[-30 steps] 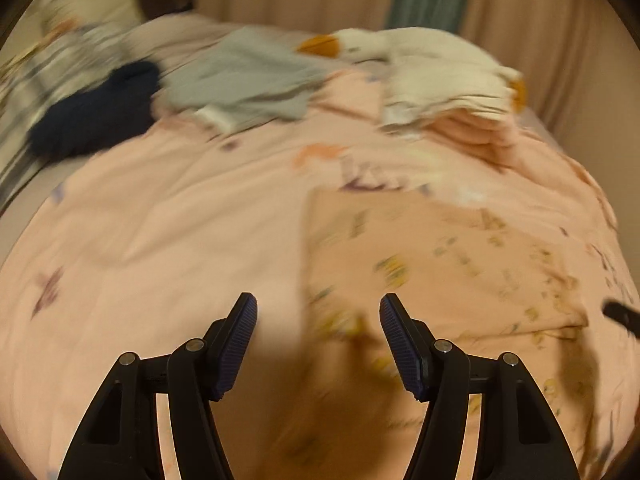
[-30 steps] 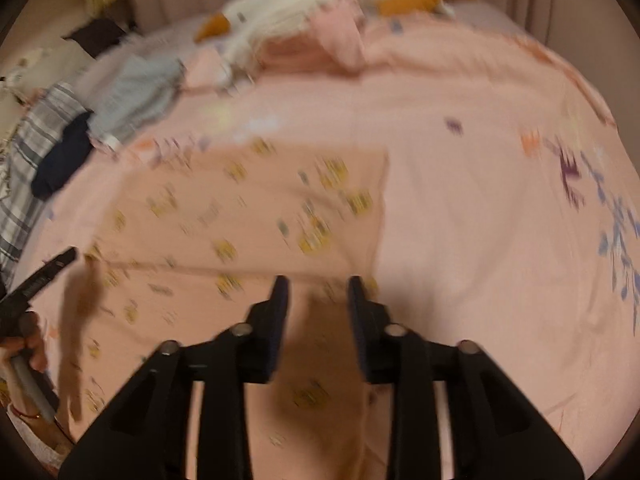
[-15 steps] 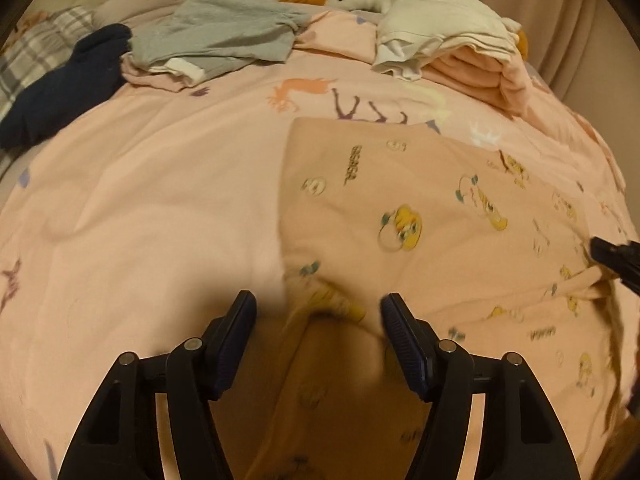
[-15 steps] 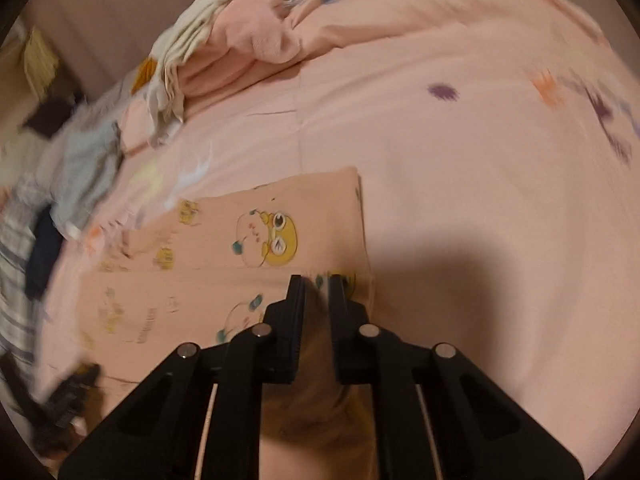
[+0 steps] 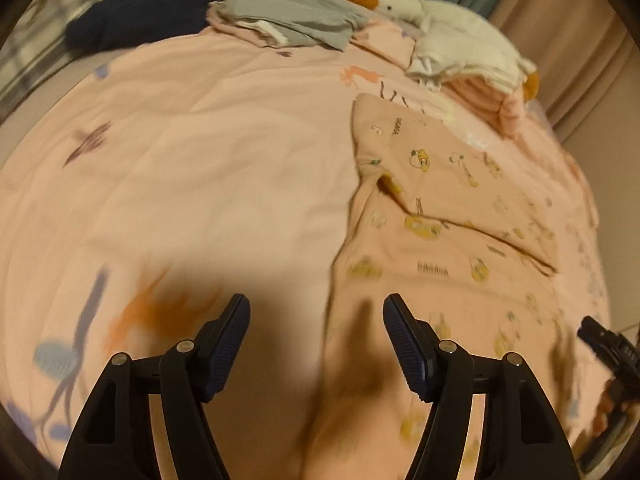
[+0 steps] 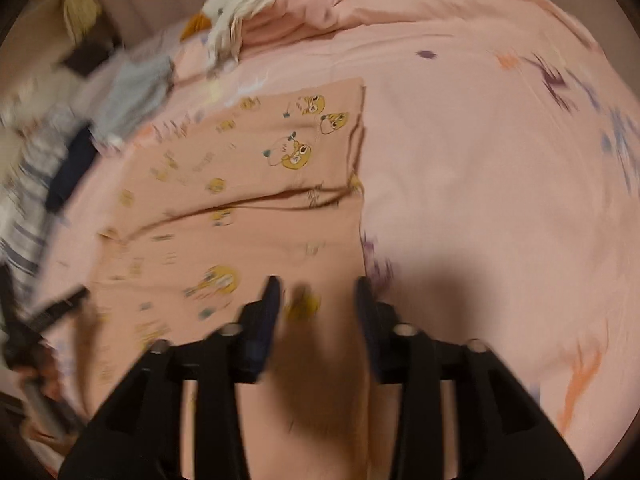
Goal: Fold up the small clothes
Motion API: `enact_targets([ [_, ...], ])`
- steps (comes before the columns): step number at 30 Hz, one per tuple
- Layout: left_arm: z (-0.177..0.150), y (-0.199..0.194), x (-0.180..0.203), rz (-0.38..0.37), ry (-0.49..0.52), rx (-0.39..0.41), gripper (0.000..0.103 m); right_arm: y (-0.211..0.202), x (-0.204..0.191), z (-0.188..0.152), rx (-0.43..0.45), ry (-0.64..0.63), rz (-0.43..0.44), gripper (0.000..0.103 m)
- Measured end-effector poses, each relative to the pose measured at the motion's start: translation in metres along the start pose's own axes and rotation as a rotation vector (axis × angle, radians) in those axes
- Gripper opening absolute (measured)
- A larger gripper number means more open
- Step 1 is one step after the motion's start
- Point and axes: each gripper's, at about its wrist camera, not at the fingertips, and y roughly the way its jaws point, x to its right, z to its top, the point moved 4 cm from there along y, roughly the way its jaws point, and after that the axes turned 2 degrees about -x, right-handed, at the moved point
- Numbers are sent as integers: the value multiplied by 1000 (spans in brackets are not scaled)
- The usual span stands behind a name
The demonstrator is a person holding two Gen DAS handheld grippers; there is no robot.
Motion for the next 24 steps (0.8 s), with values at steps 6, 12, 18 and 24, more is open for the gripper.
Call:
enact_targets([
  [6,-61,-38,-41,-237,-189,-24,78,-43,23,-71,33,229,223,85],
  [12,-100,-54,-37,-315,-235,-20,79,-69,40,-134,63,363,220,85],
  [18,-131,-48,-22,-454,-304,-48,79,-59,50,-172,-1,481,266,85],
  [24,-147,-46,-6,-516,-304,-102,79,-53,35,-179,-7,483,333,85],
])
